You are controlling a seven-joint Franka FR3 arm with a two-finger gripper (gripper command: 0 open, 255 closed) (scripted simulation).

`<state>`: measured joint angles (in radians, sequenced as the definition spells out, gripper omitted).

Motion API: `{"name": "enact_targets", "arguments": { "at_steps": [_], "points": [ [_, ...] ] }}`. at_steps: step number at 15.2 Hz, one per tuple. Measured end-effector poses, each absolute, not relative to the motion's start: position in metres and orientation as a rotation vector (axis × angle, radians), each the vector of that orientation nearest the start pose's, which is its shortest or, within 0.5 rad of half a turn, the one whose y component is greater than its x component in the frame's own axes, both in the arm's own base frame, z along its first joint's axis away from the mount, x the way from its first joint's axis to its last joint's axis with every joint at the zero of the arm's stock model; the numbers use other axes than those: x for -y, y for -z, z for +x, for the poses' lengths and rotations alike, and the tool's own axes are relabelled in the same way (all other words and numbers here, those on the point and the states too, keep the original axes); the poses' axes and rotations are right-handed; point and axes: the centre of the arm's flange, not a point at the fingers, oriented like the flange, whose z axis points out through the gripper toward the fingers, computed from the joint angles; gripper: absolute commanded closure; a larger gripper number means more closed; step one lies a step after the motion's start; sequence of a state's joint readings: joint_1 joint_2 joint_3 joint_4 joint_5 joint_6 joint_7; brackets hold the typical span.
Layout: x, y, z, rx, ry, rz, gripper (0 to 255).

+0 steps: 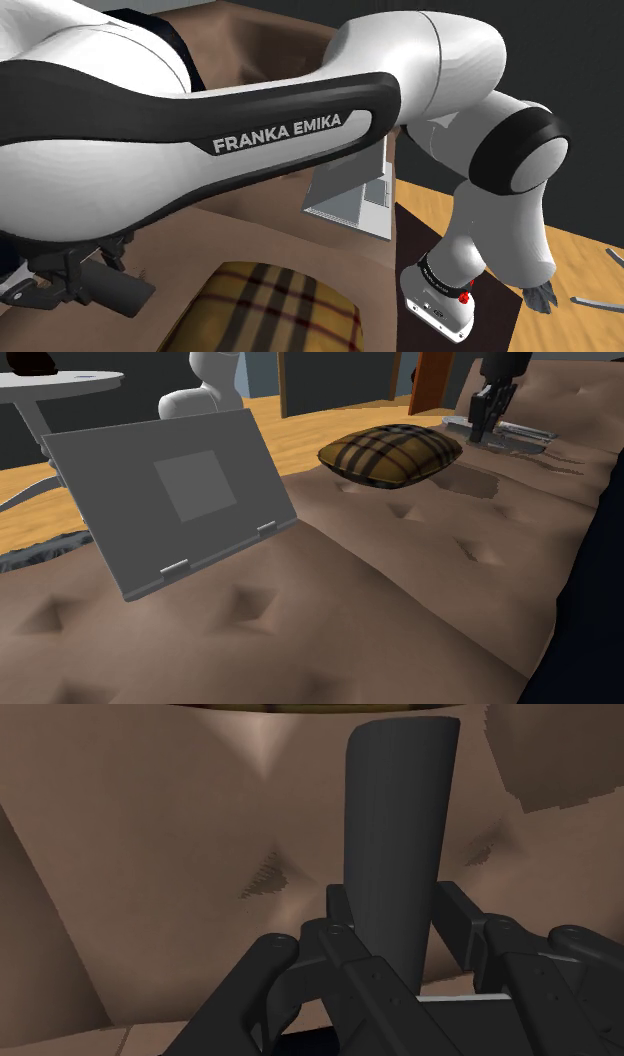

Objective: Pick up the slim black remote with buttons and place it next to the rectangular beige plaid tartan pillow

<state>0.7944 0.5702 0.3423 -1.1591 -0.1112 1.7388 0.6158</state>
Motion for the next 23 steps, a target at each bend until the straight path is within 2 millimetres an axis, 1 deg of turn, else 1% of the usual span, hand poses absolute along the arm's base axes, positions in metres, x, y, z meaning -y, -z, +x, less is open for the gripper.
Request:
{"name": "enact_targets", "arguments": {
  "at_steps": [16, 23],
  "points": [
    [-0.615, -0.402, 0.37, 0.733, -0.045, -2.976, 255],
    [-0.618, -0.364, 0.37, 0.733, -0.045, -2.976, 255]
  ]
}}
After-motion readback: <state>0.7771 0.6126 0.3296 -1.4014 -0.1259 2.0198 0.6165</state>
